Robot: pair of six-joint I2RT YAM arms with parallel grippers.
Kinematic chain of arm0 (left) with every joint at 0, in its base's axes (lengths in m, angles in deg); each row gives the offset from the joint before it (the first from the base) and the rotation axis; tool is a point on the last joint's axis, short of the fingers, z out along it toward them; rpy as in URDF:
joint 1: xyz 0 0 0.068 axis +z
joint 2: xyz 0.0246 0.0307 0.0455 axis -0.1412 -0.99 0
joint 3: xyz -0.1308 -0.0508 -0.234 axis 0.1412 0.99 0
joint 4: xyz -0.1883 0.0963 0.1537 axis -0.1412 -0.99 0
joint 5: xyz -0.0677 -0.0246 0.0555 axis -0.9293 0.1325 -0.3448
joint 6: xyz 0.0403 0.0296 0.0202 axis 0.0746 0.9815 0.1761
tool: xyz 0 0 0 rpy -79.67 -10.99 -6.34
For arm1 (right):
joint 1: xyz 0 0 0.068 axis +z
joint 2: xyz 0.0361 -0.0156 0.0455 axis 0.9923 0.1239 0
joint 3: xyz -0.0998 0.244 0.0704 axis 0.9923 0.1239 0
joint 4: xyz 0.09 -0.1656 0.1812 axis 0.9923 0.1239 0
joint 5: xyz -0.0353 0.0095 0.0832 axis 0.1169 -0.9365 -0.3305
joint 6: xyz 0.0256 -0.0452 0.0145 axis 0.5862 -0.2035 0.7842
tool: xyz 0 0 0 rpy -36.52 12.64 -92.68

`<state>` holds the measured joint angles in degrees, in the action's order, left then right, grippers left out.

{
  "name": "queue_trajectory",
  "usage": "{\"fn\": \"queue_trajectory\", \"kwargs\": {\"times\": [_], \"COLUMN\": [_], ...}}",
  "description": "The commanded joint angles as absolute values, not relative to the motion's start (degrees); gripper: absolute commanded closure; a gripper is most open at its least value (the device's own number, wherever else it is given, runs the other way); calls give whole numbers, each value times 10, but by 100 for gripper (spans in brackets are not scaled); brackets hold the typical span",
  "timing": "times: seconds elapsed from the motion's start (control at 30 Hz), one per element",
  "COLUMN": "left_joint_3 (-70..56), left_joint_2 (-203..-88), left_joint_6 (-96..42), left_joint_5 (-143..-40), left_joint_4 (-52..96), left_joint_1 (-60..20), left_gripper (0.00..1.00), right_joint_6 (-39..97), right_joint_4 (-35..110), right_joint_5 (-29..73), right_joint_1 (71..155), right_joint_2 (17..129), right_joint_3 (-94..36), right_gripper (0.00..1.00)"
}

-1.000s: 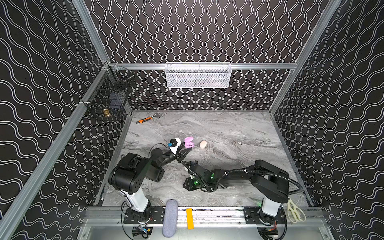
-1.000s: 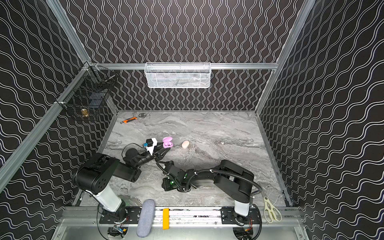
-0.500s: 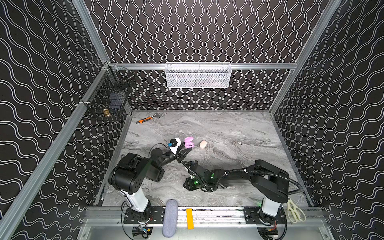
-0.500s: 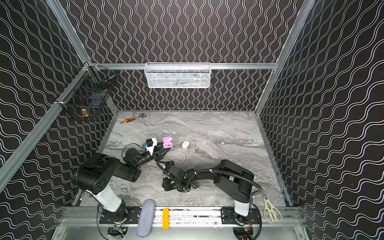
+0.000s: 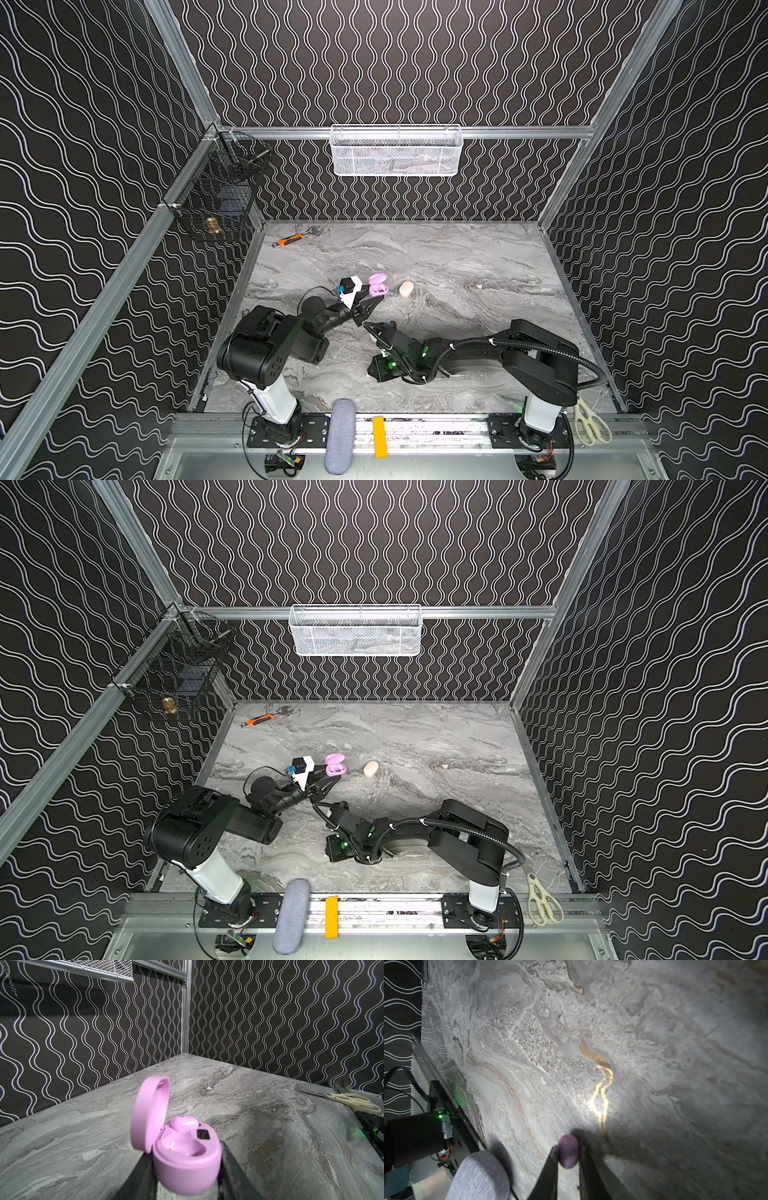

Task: Insert wireless bluetooth earbuds into charging case
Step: Pick up the wireless bluetooth earbud from the bottom-center of the table.

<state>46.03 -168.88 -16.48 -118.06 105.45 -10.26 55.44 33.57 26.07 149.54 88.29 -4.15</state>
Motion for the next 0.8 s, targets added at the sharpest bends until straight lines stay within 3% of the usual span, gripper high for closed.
{"fn": "queue_trajectory", "kwargs": {"times": [0.0, 0.37, 0.77], "left_joint_3": [456, 456, 465], "left_joint_2": [-1691, -1693, -1688], "left_joint_6": [-165, -160, -125], "left_joint_5": [-1185, -1193, -1190], "left_joint_4": [1074, 1073, 1073], "left_joint_1": [-101, -104, -130], "left_gripper": [63, 63, 63], "right_joint_6": [551, 538, 534], "right_joint_4": [348, 412, 543], "right_joint_5": [274, 329, 454], "right_joint_1": [1496, 1493, 1479], "right_joint_2": [869, 818, 737], "right_joint_3": [-42, -38, -49], "right_gripper": [80, 80, 80]}}
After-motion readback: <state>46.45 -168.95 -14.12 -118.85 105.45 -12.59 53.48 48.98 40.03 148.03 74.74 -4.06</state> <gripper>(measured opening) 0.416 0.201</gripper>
